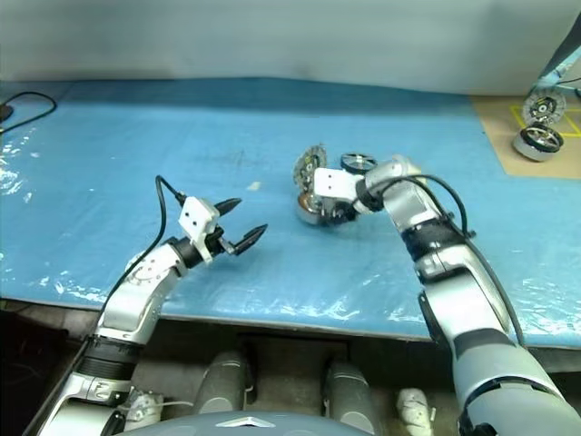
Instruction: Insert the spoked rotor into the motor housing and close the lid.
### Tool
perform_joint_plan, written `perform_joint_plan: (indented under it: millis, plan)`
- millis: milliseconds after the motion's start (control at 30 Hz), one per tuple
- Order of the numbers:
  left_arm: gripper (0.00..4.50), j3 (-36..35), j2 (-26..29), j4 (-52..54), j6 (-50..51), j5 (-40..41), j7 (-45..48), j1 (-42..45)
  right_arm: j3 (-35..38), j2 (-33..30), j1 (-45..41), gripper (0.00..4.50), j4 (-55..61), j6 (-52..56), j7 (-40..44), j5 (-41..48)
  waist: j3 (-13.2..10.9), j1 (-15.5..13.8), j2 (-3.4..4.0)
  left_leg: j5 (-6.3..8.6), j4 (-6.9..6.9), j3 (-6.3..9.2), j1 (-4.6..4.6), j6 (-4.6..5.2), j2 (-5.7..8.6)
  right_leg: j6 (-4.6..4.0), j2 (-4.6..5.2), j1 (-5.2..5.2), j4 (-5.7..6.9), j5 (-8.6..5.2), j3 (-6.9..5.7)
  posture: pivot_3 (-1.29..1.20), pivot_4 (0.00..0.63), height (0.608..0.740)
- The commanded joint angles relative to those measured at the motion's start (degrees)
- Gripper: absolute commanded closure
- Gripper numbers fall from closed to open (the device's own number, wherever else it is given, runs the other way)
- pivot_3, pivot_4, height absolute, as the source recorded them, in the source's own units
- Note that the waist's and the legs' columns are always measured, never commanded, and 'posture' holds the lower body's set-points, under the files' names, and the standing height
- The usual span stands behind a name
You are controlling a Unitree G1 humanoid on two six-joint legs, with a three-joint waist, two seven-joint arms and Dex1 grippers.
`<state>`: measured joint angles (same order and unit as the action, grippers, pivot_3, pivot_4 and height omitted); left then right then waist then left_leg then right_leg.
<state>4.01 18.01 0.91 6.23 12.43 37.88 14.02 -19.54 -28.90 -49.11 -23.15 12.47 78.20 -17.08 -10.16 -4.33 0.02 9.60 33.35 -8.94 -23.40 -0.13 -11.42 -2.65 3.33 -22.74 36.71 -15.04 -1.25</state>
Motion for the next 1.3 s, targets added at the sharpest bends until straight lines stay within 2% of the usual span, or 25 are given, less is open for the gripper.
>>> perform_joint_plan:
  millis: [33, 267, 400, 500, 533, 700, 933, 1167, 1300]
  plan:
    - [0.00, 0.50, -0.28, 0.16, -1.15, 0.23, 0.88, 1.99, -3.18, -0.93, 4.00, 2.59, 8.79, 7.89, 4.57, 1.68, 0.00, 0.18, 0.00, 0.01, -0.04, 0.00, 0.12, -0.02, 0.01, -0.01, 0.00, 0.10, 0.00, -0.01, 0.02, 0.00, 0.150, 0.740]
    - [0.00, 0.29, 0.25, -0.66, -1.24, 0.12, 1.86, 2.71, -5.57, 5.20, 2.45, 2.59, 5.63, 12.31, -3.64, 0.43, 0.01, 1.41, -0.01, 0.12, -0.24, -0.19, 0.89, -0.26, 0.01, -0.02, -0.03, 0.46, -0.02, -0.04, 0.38, 0.00, 0.150, 0.740]
    - [0.00, 0.00, 0.61, -0.26, -1.31, 0.10, 2.01, 2.24, -6.37, 8.31, 1.11, 1.25, 1.34, 13.47, -6.66, 0.34, 0.02, 2.03, -0.04, 0.12, -0.30, -0.40, 1.14, -0.27, 0.01, -0.02, -0.03, 0.52, -0.01, -0.03, 0.58, 0.00, 0.150, 0.740]
    - [0.00, -0.26, 0.55, 0.31, -1.28, -0.07, 1.36, 1.64, -6.28, 10.51, -1.39, 0.19, -1.43, 18.31, -9.39, 0.07, 0.02, 1.99, -0.04, 0.12, -0.36, -0.55, 1.17, -0.28, 0.02, -0.02, -0.01, 0.49, -0.05, -0.04, 0.68, 0.00, 0.150, 0.740]
    - [0.00, -0.30, 0.51, 0.44, -1.26, -0.10, 1.18, 1.52, -6.34, 10.98, -2.07, 0.01, -2.21, 19.41, -10.22, -0.05, 0.02, 1.95, -0.04, 0.12, -0.36, -0.64, 1.19, -0.28, 0.02, -0.02, -0.02, 0.46, -0.05, -0.04, 0.76, 0.00, 0.150, 0.740]
    - [0.00, -0.01, 0.21, 1.62, -1.10, -0.15, 0.33, 0.56, -5.32, 11.60, -5.85, 0.01, -3.79, 25.25, -8.27, 3.30, 0.02, 1.51, -0.04, 0.12, -0.42, -0.81, 1.18, -0.28, 0.02, -0.02, 0.01, 0.42, -0.11, -0.04, 0.82, 0.00, 0.150, 0.740]
    - [0.00, 0.11, 0.07, 1.94, -0.94, -0.13, -0.18, 0.45, -5.07, 8.95, -6.10, 0.01, 0.69, 25.15, -5.08, 7.26, 0.02, 1.27, -0.04, 0.07, -0.64, -0.94, 1.00, -0.36, 0.02, -0.01, 0.00, 0.18, -0.26, -0.04, 0.86, 0.00, 0.150, 0.740]
    - [0.00, 0.50, 0.07, 1.44, -0.88, -0.13, 0.30, 1.33, -4.99, 4.78, -4.52, 0.01, 4.71, 16.68, -2.63, 9.63, 0.01, 1.12, -0.06, -0.03, -0.58, -0.97, 0.38, -0.50, 0.03, 0.07, 0.00, -0.36, -0.19, 0.02, 0.80, 0.00, 0.150, 0.740]
    - [0.00, 0.65, 0.15, 1.59, -0.61, -0.04, 0.68, 1.72, -1.23, 2.44, -4.08, 0.01, 8.02, 11.86, 0.38, 14.56, 0.01, 1.20, -0.06, -0.02, -0.57, -0.98, 0.35, -0.50, 0.01, 0.05, -0.01, -0.42, -0.13, 0.01, 0.79, 0.00, 0.150, 0.740]
